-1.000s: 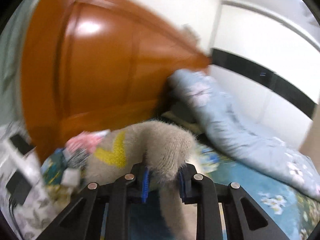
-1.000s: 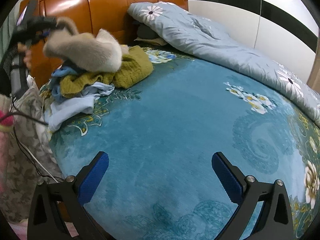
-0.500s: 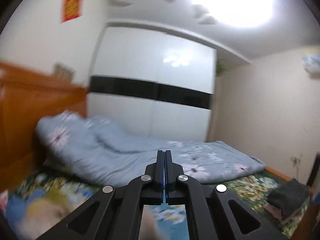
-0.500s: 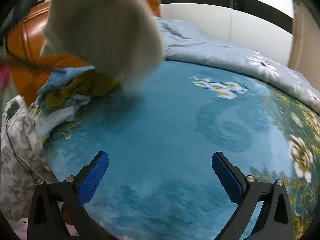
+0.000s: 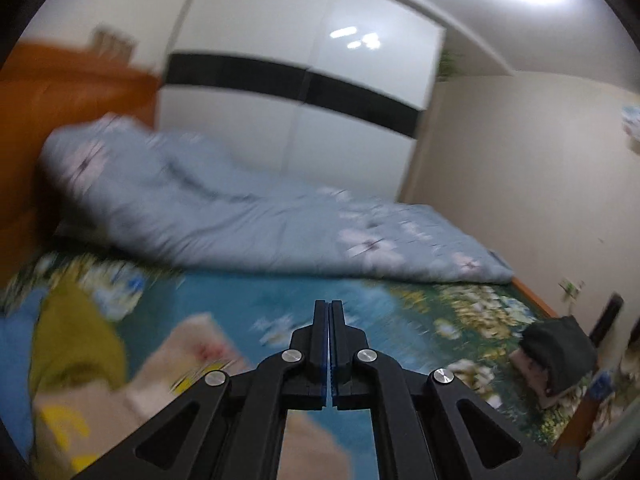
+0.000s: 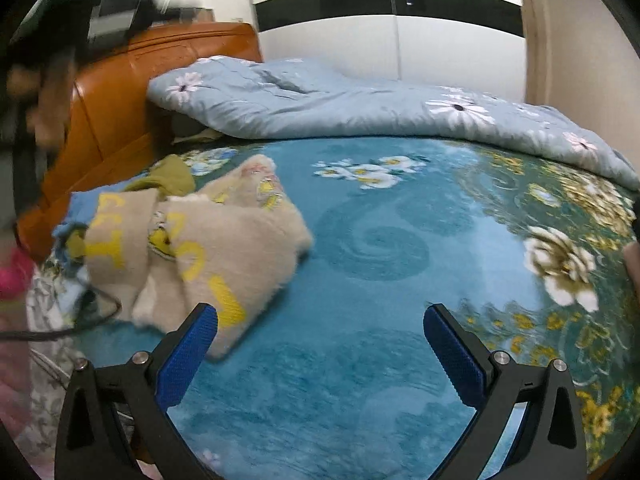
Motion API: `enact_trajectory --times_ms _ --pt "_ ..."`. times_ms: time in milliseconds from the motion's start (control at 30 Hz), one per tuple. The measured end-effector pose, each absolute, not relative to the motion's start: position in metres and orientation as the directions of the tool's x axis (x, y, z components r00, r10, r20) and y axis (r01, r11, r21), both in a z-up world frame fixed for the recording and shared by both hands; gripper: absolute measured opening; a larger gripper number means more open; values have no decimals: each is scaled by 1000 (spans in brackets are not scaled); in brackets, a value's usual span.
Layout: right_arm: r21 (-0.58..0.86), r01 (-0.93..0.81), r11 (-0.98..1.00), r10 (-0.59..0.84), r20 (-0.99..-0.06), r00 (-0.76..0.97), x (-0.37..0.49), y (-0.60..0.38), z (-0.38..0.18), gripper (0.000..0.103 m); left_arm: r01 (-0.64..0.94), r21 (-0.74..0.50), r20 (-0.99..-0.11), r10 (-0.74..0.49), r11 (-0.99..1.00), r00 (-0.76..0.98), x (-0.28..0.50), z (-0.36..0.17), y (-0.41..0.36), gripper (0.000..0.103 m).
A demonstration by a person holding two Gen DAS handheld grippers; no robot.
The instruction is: Fold clothes
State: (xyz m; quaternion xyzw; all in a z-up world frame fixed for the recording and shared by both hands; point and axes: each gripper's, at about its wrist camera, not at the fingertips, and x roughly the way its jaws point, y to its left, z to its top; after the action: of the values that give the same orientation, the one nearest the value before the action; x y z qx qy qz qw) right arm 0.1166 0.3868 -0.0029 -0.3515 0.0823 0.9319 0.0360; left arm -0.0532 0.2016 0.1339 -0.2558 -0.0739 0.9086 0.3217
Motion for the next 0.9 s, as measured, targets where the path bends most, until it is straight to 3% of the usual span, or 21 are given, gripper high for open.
enact_trajectory --times_ms 133,267,400,567,667,733,833,900 --pt "168 -46 -985 -80 -671 -737 92 367 -14 103 -404 -286 -470 495 -869 -731 -58 82 123 8" --pt "93 51 -994 -102 -706 -701 52 331 -32 103 -295 -272 -505 397 -916 -766 -46 42 65 46" --pt "-9 141 -990 -89 -733 -674 11 284 -50 103 -268 -289 -544 388 -919 -744 -33 14 31 53" --pt "-186 135 -973 42 -723 -690 -16 263 -66 102 -255 -300 -588 389 -919 -709 -33 -4 18 57" --pt "-168 80 -982 67 -721 -690 -17 281 -66 83 -252 -311 -597 394 -917 -699 -40 -9 22 57" --pt "-100 17 -995 60 -716 -695 -14 301 -64 81 -255 -315 -599 400 -914 -693 -45 -9 28 57" --pt "32 -97 -995 46 -708 -705 -6 338 -61 64 -270 -319 -597 414 -909 -687 -47 -9 36 57" --pt "65 -123 -990 42 -706 -707 -2 349 -59 37 -282 -314 -600 420 -906 -681 -47 -10 42 57"
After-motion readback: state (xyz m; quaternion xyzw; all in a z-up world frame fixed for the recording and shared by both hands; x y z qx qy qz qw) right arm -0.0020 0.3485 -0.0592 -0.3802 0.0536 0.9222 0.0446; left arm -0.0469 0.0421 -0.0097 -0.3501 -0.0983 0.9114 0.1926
